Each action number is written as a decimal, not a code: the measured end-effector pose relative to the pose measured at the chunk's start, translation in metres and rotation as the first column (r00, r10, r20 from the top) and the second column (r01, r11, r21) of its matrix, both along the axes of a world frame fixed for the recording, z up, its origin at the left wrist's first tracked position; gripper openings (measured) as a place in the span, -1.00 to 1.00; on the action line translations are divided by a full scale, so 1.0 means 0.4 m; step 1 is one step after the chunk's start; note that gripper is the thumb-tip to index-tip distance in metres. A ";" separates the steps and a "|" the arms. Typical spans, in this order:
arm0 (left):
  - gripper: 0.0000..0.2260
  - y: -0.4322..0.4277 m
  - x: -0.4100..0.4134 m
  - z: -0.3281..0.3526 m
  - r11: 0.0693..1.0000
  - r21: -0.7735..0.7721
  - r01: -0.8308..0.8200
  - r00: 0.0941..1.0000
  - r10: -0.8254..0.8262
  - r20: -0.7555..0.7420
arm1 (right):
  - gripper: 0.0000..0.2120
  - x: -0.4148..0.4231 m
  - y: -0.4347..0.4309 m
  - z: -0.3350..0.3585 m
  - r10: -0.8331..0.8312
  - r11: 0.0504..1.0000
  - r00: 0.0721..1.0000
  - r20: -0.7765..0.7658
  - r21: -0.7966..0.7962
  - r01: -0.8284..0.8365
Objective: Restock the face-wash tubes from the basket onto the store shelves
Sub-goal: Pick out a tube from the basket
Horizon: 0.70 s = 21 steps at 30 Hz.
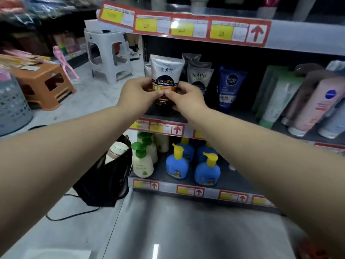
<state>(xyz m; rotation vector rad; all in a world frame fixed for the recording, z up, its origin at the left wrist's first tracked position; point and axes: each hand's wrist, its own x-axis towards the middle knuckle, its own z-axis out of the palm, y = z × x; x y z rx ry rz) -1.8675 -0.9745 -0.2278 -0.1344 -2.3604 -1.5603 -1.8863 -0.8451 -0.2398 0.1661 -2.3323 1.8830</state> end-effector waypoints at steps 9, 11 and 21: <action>-0.76 -0.075 -0.104 -0.082 0.991 -0.115 -0.065 0.997 0.060 -0.043 | -0.77 -0.113 -0.074 -0.079 -0.108 0.981 0.992 -0.068 0.155 0.118; -0.76 -0.081 -0.114 -0.104 0.989 -0.127 -0.078 0.997 0.074 -0.034 | -0.72 -0.124 -0.078 -0.097 -0.102 0.980 0.994 -0.028 0.167 0.105; -0.79 -0.070 -0.085 -0.122 0.938 -0.311 -0.152 0.988 0.154 -0.020 | -0.61 -0.104 -0.051 -0.100 -0.039 0.924 0.999 -0.017 0.381 0.043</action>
